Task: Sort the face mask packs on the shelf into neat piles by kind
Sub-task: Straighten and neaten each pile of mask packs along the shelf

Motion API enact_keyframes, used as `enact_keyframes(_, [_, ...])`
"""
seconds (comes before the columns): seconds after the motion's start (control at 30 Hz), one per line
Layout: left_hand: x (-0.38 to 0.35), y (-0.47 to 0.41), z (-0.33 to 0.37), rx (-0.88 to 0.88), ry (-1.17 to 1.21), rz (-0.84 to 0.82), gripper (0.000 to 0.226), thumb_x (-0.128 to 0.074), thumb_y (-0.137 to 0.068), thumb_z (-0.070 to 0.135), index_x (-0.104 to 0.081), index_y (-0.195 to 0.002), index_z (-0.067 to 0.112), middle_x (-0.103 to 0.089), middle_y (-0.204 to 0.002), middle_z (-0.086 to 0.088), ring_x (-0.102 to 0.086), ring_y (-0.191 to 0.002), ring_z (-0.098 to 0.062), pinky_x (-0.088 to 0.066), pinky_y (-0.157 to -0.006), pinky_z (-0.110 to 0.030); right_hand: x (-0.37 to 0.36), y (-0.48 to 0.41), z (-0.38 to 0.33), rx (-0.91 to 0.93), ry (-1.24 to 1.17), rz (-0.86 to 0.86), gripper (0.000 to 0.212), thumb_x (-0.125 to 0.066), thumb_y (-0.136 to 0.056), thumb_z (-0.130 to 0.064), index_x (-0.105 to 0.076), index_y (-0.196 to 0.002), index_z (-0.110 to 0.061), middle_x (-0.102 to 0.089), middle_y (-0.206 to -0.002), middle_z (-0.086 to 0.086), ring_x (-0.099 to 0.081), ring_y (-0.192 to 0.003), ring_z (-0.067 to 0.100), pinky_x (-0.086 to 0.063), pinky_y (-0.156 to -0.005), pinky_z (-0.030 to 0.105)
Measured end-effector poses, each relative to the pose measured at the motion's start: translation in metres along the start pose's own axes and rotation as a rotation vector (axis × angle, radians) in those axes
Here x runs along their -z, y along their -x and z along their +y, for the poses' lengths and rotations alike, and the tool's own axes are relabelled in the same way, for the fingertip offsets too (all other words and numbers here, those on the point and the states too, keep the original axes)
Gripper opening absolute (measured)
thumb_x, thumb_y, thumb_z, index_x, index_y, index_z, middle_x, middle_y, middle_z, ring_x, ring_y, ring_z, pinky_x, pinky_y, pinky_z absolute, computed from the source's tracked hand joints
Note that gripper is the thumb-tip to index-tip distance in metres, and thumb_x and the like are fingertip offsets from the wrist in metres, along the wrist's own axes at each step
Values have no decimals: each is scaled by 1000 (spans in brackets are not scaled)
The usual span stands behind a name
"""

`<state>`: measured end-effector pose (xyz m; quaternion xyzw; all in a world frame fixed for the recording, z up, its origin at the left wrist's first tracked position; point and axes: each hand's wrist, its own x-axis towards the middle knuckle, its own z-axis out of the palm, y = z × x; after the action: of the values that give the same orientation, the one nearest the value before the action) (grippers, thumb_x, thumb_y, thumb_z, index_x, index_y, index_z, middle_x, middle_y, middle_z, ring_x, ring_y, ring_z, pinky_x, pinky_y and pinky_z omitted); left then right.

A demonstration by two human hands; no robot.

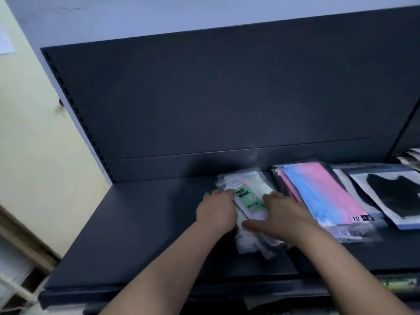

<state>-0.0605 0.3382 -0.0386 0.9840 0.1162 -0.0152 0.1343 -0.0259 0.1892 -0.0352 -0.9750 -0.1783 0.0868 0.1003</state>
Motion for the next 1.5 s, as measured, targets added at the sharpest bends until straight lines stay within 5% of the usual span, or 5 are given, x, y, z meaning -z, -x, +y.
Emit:
enact_keyframes(0.17, [13,-7,-15,-431,-388,85,77,-45,-87,3,-16,-152,31,1,-163,2,-3,-149,-23,-15,-118,-43,0,10,14,119,-285,177,38,-42,-97,-20,-51,-133,-17,-50,-138,-1,-45,-130,19,-33,-105,27])
enact_keyframes(0.47, [13,-9,-59,-837,-379,267,38,-46,-80,24,-71,-109,27,-73,-106,10,-67,-98,-15,-45,-97,-27,1,14,11,121,-327,317,51,-40,-91,-1,-48,-138,-18,-52,-140,-1,-50,-126,17,-37,-101,23])
enact_keyframes(0.8, [29,30,-168,-74,-731,59,40,-37,-94,6,-49,-131,9,-58,-128,-9,-56,-115,-29,-45,-91,-32,-28,-16,-62,-51,157,122,85,-44,-84,-68,-27,-143,-10,-32,-148,18,-25,-140,36,-31,-107,44])
enact_keyframes(1.2, [27,10,-208,28,-278,-120,52,-30,-96,55,-38,-142,31,-40,-145,-3,-35,-130,-36,-35,-107,-50,-15,-15,-91,-102,226,183,45,-42,-90,-7,-36,-134,-15,-50,-131,5,-50,-121,25,-44,-90,36])
enact_keyframes(1.5, [61,30,-246,399,661,662,31,-41,-98,12,-50,-127,13,-61,-126,-10,-55,-114,-31,-39,-86,-32,-53,-41,-170,696,76,447,77,-59,-64,15,-52,-135,-13,-54,-138,13,-54,-124,30,-44,-100,46])
